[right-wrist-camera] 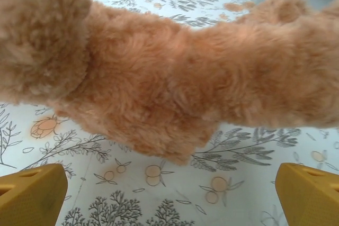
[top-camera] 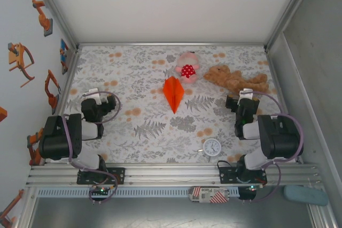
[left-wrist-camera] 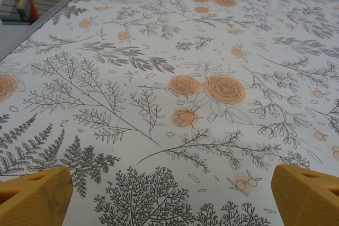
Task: Fold a paper plane with a square sheet of paper (pick it up from the middle)
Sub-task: Reset both arms
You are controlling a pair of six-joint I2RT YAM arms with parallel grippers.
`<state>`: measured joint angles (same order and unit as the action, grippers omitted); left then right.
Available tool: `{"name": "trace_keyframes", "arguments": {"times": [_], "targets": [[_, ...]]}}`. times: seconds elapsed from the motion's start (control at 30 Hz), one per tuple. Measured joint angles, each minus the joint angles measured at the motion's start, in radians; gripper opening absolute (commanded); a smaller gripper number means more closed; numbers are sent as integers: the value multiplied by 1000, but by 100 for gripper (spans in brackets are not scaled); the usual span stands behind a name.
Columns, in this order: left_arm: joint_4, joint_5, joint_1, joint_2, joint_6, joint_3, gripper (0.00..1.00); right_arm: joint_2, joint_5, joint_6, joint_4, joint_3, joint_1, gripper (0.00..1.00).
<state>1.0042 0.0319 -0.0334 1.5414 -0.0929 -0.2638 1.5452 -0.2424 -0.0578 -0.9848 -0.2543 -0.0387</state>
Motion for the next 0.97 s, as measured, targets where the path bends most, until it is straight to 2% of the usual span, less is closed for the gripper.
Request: {"name": "trace_keyframes", "arguments": {"times": [0.17,0.3,0.97], "targets": [[-80,40,31,1,6,-95,96,1,14,-3,26,-56,6,97],[-107,70,73,1,22,-135,96,1,14,-16,39,-95,20,99],[-164,95,67,1,31,-135,96,1,14,-24,64,-96,26,99]]}}
